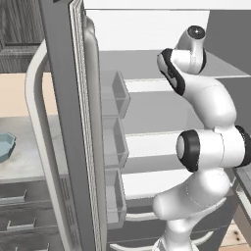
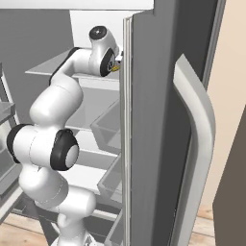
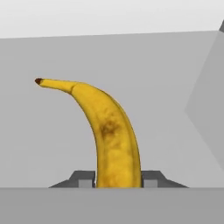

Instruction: Pick up both bananas from the fridge and place them inside the tupperware on the counter.

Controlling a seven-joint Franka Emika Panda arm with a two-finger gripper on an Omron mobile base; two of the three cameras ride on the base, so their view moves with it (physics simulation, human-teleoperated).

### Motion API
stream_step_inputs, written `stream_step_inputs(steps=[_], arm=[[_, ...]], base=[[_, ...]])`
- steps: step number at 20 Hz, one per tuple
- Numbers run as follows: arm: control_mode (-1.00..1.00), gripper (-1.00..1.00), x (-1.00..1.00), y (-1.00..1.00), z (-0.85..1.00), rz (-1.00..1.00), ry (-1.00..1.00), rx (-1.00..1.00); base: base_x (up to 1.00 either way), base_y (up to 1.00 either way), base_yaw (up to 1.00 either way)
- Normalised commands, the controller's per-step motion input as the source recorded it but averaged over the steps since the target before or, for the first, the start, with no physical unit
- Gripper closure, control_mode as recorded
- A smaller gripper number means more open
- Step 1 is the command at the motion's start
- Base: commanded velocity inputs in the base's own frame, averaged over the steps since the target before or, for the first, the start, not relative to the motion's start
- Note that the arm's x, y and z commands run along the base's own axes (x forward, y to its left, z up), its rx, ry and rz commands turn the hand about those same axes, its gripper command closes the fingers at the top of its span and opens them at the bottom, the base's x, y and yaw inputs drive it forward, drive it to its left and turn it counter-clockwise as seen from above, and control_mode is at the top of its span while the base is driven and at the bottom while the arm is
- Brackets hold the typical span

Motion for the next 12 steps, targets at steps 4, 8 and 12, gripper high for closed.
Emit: stream_step_inputs(steps=[4, 8, 12], arm=[[-1.0, 1.0, -0.4, 0.0, -0.12, 0.0, -0.11, 0.0], [-1.0, 1.0, -0.82, 0.0, -0.01, 0.0, -0.1, 0.0], [-1.0, 1.0, -0.96, 0.06, 0.03, 0.0, -0.09, 0.0]], base=[[0.0, 0.0, 0.0], [0.0, 0.0, 0.0], [0.0, 0.0, 0.0]])
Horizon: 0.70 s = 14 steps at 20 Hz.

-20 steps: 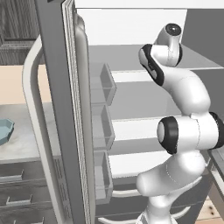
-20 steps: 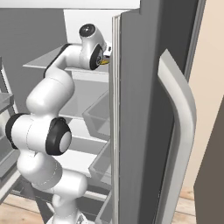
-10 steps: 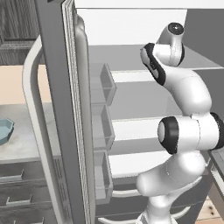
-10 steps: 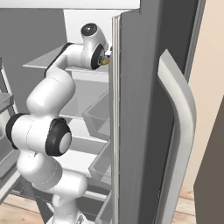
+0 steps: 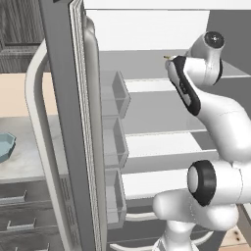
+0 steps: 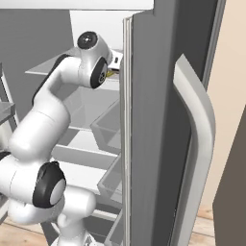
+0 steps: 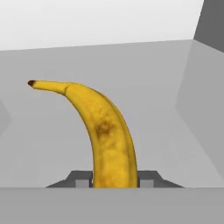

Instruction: Pick up both bananas from the fridge and place them inside the tupperware on the counter.

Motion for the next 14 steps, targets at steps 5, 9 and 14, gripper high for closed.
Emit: stream_step_inputs(steps=[5, 9, 14], arm=[[-1.0, 1.0, -0.88, 0.06, 0.26, 0.0, 0.0, 0.0], [-1.0, 1.0, -0.81, 0.06, 0.36, 0.0, 0.0, 0.0], [-1.0, 1.0, -0.9, 0.07, 0.24, 0.0, 0.0, 0.0]], base=[[0.0, 0.0, 0.0], [0.0, 0.0, 0.0], [0.0, 0.0, 0.0]])
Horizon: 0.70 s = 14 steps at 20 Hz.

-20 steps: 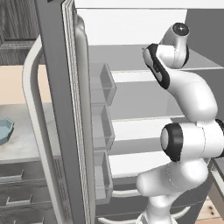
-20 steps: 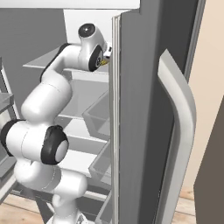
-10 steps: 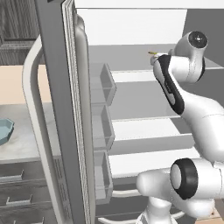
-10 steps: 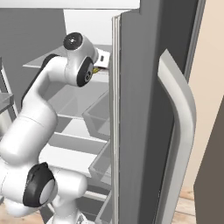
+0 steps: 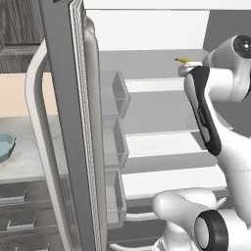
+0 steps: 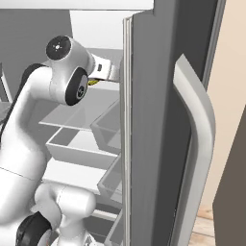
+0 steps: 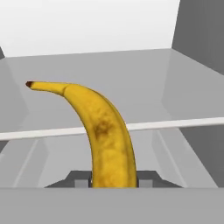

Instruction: Pick up both bananas from the fridge and place them inside the tupperware on the counter.

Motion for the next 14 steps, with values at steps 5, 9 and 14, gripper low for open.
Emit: stream_step_inputs(steps=[5, 9, 14], arm=[[-1.0, 1.0, -0.85, 0.14, 0.07, 0.0, 0.0, 0.01], [-1.0, 1.0, -0.77, 0.23, 0.0, 0.0, 0.0, 0.0], [-1.0, 1.0, -0.63, 0.26, 0.0, 0.0, 0.0, 0.0]], base=[[0.0, 0.0, 0.0], [0.0, 0.0, 0.0], [0.0, 0.0, 0.0]])
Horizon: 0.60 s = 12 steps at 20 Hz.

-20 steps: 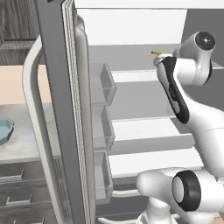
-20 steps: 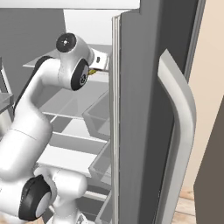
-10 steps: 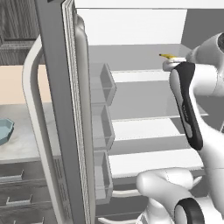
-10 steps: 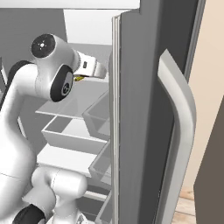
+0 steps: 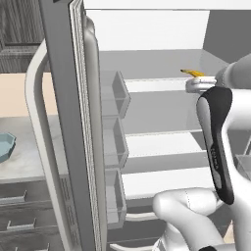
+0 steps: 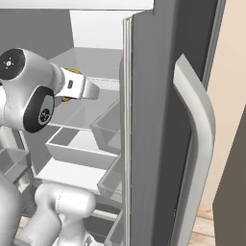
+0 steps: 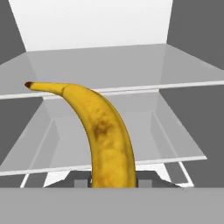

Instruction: Pick up both bananas from the fridge and place them inside the tupperware on the counter.

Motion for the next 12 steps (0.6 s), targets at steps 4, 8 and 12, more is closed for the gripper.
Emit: stream_step_inputs(steps=[4, 8, 12], arm=[[1.0, 1.0, -0.49, 0.16, 0.0, 0.0, 0.0, 0.0], [1.0, 1.0, 0.0, 0.0, 0.0, 0.0, 0.0, 0.0], [1.0, 1.0, 0.0, 0.0, 0.0, 0.0, 0.0, 0.0]], base=[[-0.19, 0.04, 0.0], [-0.84, 0.2, 0.0], [-0.93, 0.3, 0.0]])
